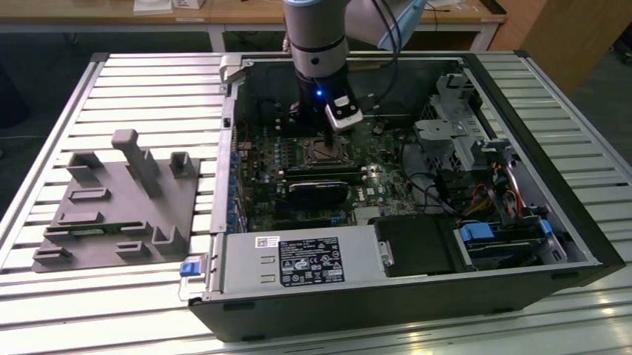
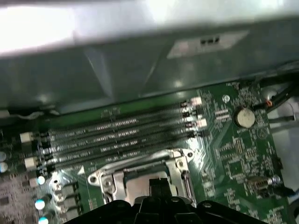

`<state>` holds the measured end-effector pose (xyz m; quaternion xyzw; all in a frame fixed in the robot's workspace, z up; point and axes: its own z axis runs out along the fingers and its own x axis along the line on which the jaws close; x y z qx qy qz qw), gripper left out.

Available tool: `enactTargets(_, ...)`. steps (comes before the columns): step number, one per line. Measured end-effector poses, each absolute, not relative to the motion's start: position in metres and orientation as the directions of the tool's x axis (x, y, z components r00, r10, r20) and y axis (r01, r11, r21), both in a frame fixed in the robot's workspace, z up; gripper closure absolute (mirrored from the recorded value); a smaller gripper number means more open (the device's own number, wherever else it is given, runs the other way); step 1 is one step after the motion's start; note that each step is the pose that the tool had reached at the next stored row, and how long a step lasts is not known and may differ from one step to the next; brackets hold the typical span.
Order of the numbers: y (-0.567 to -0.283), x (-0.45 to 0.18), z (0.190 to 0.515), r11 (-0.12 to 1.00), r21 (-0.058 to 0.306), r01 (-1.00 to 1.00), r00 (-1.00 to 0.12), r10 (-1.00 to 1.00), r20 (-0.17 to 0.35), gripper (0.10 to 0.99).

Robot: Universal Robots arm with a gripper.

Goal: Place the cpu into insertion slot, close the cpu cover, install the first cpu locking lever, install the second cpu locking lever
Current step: 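Install the first cpu locking lever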

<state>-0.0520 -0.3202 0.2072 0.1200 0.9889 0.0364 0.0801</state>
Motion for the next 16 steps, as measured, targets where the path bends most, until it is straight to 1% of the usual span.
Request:
enactTargets(6, -0.331, -0.052, 0.206, 0.969, 0.082, 0.233, -0.958, 0.243, -0.152, 0.980)
enactTargets(11, -0.333, -0.052, 0.206, 0.969, 0.079, 0.233, -0.958, 0.242, -0.153, 0.980)
enactTargets(16, -0.333, -0.052, 0.217, 0.969, 0.079, 0.233, -0.958, 0.242, -0.153, 0.980)
